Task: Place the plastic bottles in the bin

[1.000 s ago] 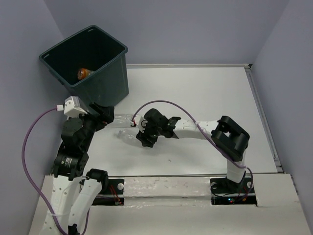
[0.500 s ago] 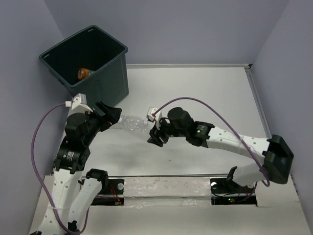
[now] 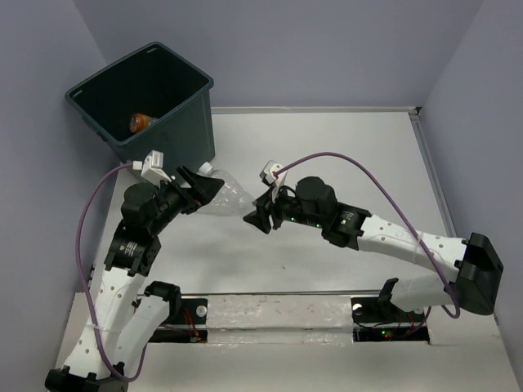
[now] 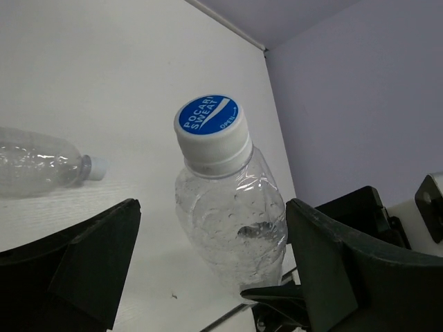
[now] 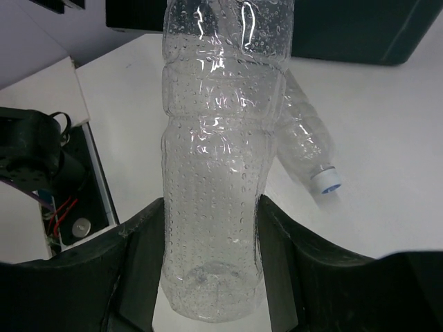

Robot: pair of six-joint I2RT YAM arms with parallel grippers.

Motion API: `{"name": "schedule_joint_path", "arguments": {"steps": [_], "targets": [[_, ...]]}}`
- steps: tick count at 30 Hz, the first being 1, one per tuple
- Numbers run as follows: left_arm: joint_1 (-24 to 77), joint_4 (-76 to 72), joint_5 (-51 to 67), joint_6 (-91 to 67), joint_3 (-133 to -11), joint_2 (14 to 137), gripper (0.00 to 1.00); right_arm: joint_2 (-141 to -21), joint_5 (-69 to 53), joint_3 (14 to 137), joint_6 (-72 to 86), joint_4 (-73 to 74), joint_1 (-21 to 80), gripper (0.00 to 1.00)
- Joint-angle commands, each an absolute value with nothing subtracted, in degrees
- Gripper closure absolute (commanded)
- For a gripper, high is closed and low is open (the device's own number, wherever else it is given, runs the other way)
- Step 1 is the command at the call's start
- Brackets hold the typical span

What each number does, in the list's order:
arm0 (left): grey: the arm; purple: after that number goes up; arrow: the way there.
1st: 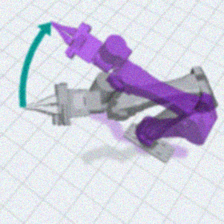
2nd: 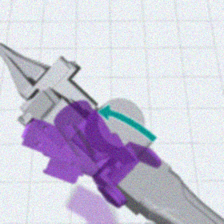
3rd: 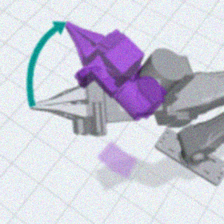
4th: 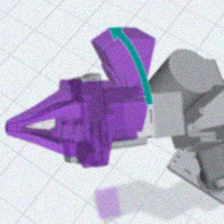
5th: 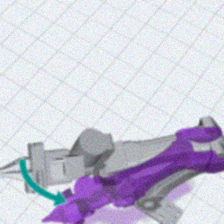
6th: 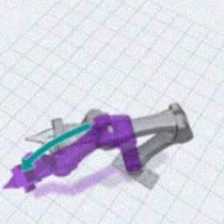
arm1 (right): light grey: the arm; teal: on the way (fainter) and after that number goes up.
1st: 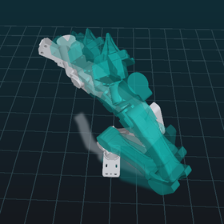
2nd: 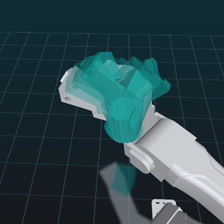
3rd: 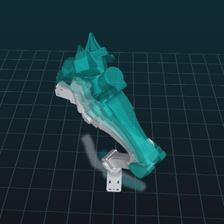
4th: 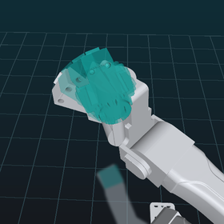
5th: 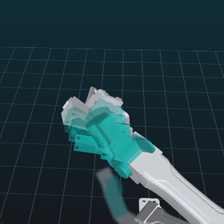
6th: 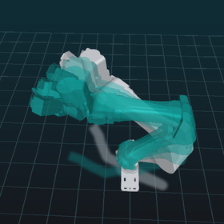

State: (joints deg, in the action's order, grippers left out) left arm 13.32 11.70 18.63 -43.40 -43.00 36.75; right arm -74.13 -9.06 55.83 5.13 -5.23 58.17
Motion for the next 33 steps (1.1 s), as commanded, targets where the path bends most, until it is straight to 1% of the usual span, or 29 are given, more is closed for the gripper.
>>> {"name": "schedule_joint_path", "arguments": {"steps": [1,2,3,5,6,9,10,11,12,13,15,16,19,22,25,26,27,29,30,32,33], "targets": [[16.34,1.33,21.01,-46.67,-41.14,39.10,0.08,-74.35,-14.40,55.55,9.04,-15.90,58.71,0.60],[16.70,0.54,20.83,-46.93,-40.52,39.37,0.10,-74.79,-14.85,55.63,9.31,-16.52,58.71,0.60],[17.13,-1.65,20.57,-47.37,-40.17,39.72,0.19,-75.06,-15.20,55.72,9.49,-16.61,58.71,0.60],[17.31,-3.51,19.78,-47.90,-38.94,39.64,0.31,-75.58,-15.99,55.64,10.02,-17.14,58.71,0.60],[17.40,-4.82,19.60,-48.07,-38.67,39.73,0.43,-75.67,-16.26,55.55,10.28,-17.66,58.71,0.60],[17.40,-5.62,18.90,-48.16,-38.49,40.08,0.61,-75.24,-16.44,54.76,10.98,-18.98,58.71,0.58],[17.40,-5.62,18.90,-47.90,-38.76,40.25,0.70,-75.23,-16.26,54.58,10.99,-18.98,58.71,0.55],[17.32,-5.54,18.11,-47.12,-39.98,40.51,0.71,-75.06,-15.74,54.49,11.25,-18.98,58.71,0.44],[17.31,-4.84,17.41,-46.50,-41.12,41.21,0.74,-74.71,-15.21,54.14,11.42,-18.98,58.71,0.37],[17.31,-4.22,16.45,-45.80,-42.52,41.74,0.76,-74.45,-14.25,53.88,11.34,-18.90,58.71,0.26],[17.14,-4.13,13.63,-44.65,-47.88,44.10,0.79,-73.40,-14.06,53.27,10.81,-18.02,58.71,0.20],[17.05,-4.39,12.14,-44.39,-49.99,45.08,0.79,-72.87,-13.45,52.83,10.29,-17.93,58.71,0.16],[16.26,-5.18,10.64,-43.34,-59.91,50.59,0.79,-70.93,-12.83,51.42,8.88,-17.75,58.71,0.12],[13.63,-4.83,7.83,-41.84,-71.34,57.18,0.79,-67.77,-10.03,48.18,7.12,-17.67,58.71,0.04],[7.31,-3.87,5.98,-42.79,-81.27,63.08,0.79,-67.76,-9.49,47.55,6.16,-17.75,58.71,0.03],[3.38,-3.78,5.63,-43.50,-85.21,64.41,0.79,-68.81,-9.32,47.72,5.98,-17.67,58.71,0.03],[3.34,-3.78,4.58,-43.77,-87.34,65.47,0.79,-69.51,-9.23,47.90,5.89,-17.67,58.71,0.03],[-1.21,-1.42,0.64,-42.90,-91.82,69.07,0.79,-70.83,-8.36,48.16,5.63,-17.84,58.71,0.03],[-2.62,-0.19,-1.56,-42.28,-95.76,71.17,0.78,-72.32,-7.91,48.69,5.45,-17.75,58.71,0.03],[-5.09,1.83,-6.91,-39.48,-99.13,73.20,0.78,-73.91,-7.12,49.48,4.66,-17.67,58.71,0.03],[-6.40,3.32,-7.03,-39.38,-101.32,75.21,0.78,-75.48,-7.38,50.70,4.22,-17.67,58.10,0.03]]}}
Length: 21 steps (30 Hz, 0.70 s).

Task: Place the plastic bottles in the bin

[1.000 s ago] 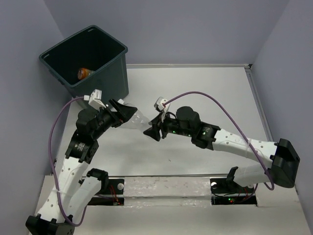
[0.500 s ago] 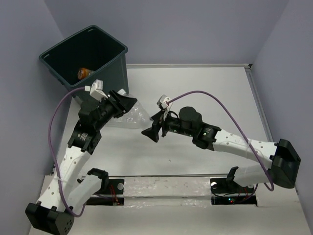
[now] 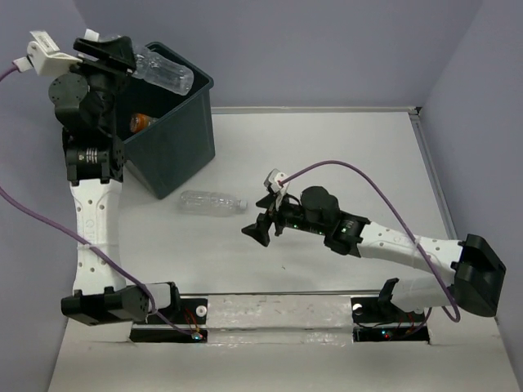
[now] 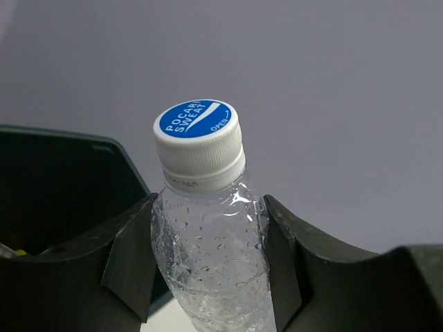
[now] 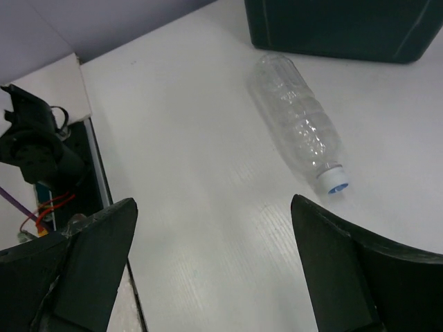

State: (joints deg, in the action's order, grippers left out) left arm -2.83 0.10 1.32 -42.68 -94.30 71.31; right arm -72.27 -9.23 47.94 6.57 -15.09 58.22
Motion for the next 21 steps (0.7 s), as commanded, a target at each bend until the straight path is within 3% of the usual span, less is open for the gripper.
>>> {"name": "schedule_joint_path", "arguments": {"steps": [1,2,4,6,7,11,17,21], "targets": [[-9.20,3.77,-6.25,-39.46,-102.12,76.19,0.77,-76.46,-7.99,51.50,3.09,-17.58,57.49,0.02],[-10.10,4.65,-6.76,-39.03,-103.35,77.33,0.76,-77.51,-8.61,52.55,2.47,-16.97,56.87,0.02],[-11.16,6.32,-8.43,-37.71,-104.15,79.97,0.56,-81.81,-10.11,56.50,1.41,-15.65,55.29,0.01],[-11.51,7.38,-10.98,-35.42,-104.59,81.21,0.25,-85.50,-12.04,60.19,-1.73,-11.01,53.09,0.00],[-11.51,8.43,-11.51,-35.25,-104.59,81.82,0.02,-87.52,-11.69,64.64,-4.80,-8.90,53.09,0.00],[-11.43,4.76,-10.81,-34.98,-98.72,78.06,0.01,-100.09,-11.08,75.30,-13.26,3.56,53.09,0.00],[-7.83,1.15,-10.38,-34.10,-92.13,70.33,0.01,-111.17,-9.58,86.73,-21.08,8.52,52.56,0.00],[-2.91,-2.90,-4.85,-35.33,-77.99,61.19,0.01,-117.67,-10.11,93.25,-22.67,11.68,52.56,0.00]]}}
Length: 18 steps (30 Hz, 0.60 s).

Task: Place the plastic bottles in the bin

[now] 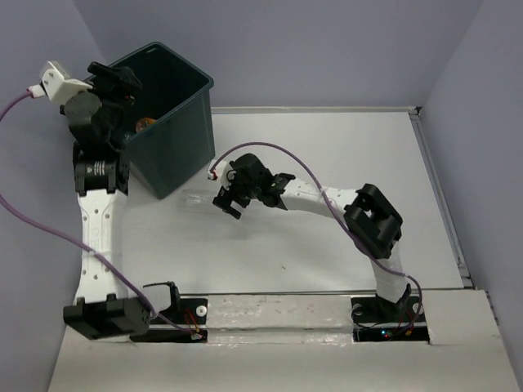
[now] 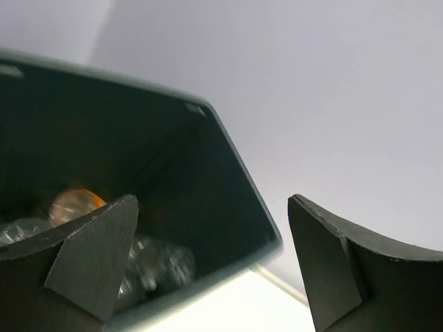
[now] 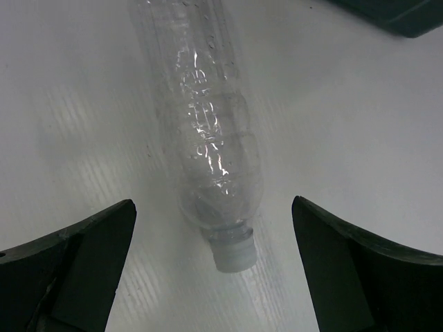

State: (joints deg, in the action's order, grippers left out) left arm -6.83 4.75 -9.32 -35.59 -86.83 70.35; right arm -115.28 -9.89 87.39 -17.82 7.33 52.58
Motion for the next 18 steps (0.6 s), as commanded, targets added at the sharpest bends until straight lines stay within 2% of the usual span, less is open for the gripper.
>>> {"name": "schedule_joint_path", "arguments": {"steps": [1,6,10,11,13,14,18], "targets": [[-0.55,-2.81,-3.18,-35.33,-75.17,57.08,0.01,-120.12,-10.19,94.91,-22.85,11.95,52.56,0.00],[4.30,2.79,1.82,-33.84,-60.42,45.63,0.01,-125.77,-11.69,98.00,-21.71,11.87,52.56,0.01],[4.31,14.03,1.85,-32.44,-54.33,36.76,0.01,-124.81,-14.06,95.55,-19.17,6.96,52.56,0.18],[4.31,15.54,1.76,-32.52,-53.27,35.78,0.01,-123.06,-14.24,92.84,-18.12,3.12,52.56,0.29],[4.31,18.89,1.76,-32.96,-49.85,34.02,0.01,-121.30,-14.33,90.45,-17.14,0.71,52.56,0.36],[4.31,19.59,1.84,-33.05,-47.48,33.67,0.01,-119.98,-14.33,89.40,-16.27,0.62,52.56,0.44],[4.31,18.91,3.68,-35.15,-42.56,32.35,0.01,-113.94,-13.80,84.40,-13.19,-2.54,52.56,0.53]]}}
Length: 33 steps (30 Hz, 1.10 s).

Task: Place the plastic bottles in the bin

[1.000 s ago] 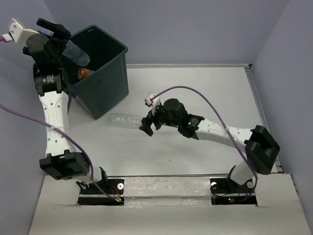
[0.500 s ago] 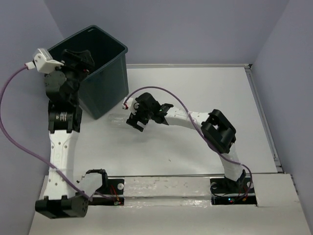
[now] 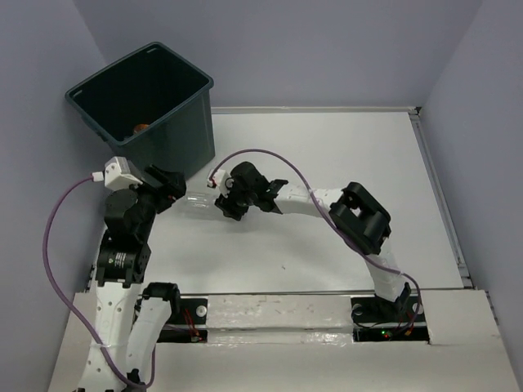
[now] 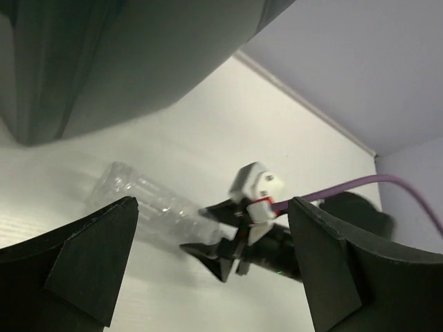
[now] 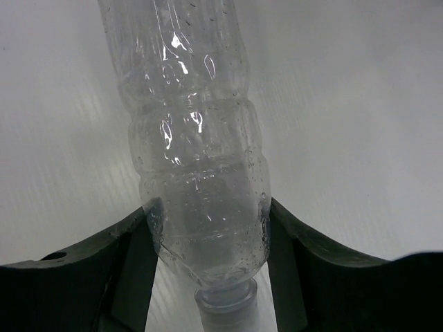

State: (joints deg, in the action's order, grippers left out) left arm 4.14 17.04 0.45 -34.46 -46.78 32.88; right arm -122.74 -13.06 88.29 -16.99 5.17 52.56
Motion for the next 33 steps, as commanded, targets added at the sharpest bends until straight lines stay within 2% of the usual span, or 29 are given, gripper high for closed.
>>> {"name": "schedule_joint_path", "arguments": {"steps": [1,7,11,19,21,22,23,24,25,26,29,33], "targets": [[4.31,18.11,5.61,-36.55,-41.84,32.17,0.01,-111.99,-13.80,82.46,-11.01,-4.64,52.56,0.55],[4.39,6.69,19.30,-41.48,-36.74,37.60,0.01,-96.71,-17.22,65.95,-1.87,-15.98,52.56,0.57],[4.92,2.47,18.99,-42.10,-36.48,41.48,0.01,-91.60,-18.10,61.89,1.65,-18.36,52.56,0.57],[8.43,-15.97,21.27,-48.16,-32.96,46.14,0.01,-87.90,-21.36,58.37,4.92,-22.76,52.56,0.58],[10.37,-18.35,20.13,-49.04,-32.35,47.63,0.14,-86.93,-22.32,56.61,6.76,-25.65,52.56,0.58],[10.81,-18.89,19.69,-49.39,-32.26,47.90,0.32,-86.66,-23.02,56.17,7.29,-26.45,52.56,0.58],[11.25,-19.42,19.17,-49.66,-32.26,47.99,0.41,-86.40,-23.46,55.90,8.25,-26.89,52.56,0.58],[11.34,-19.95,18.90,-50.01,-32.69,47.81,0.49,-86.31,-23.47,55.64,8.70,-27.42,52.56,0.56],[11.51,-19.95,18.55,-50.01,-33.22,47.64,0.60,-85.87,-22.77,55.29,9.05,-27.51,52.56,0.46],[11.51,-19.95,18.37,-49.92,-33.74,47.46,0.62,-85.61,-22.24,55.02,9.31,-27.60,52.56,0.38],[11.51,-18.37,16.88,-49.22,-36.90,47.28,0.63,-84.12,-21.27,54.84,10.54,-26.28,52.56,0.06],[11.43,-15.83,14.51,-47.73,-45.93,48.07,0.63,-79.03,-21.01,52.21,11.78,-26.02,52.56,0.00]]}}
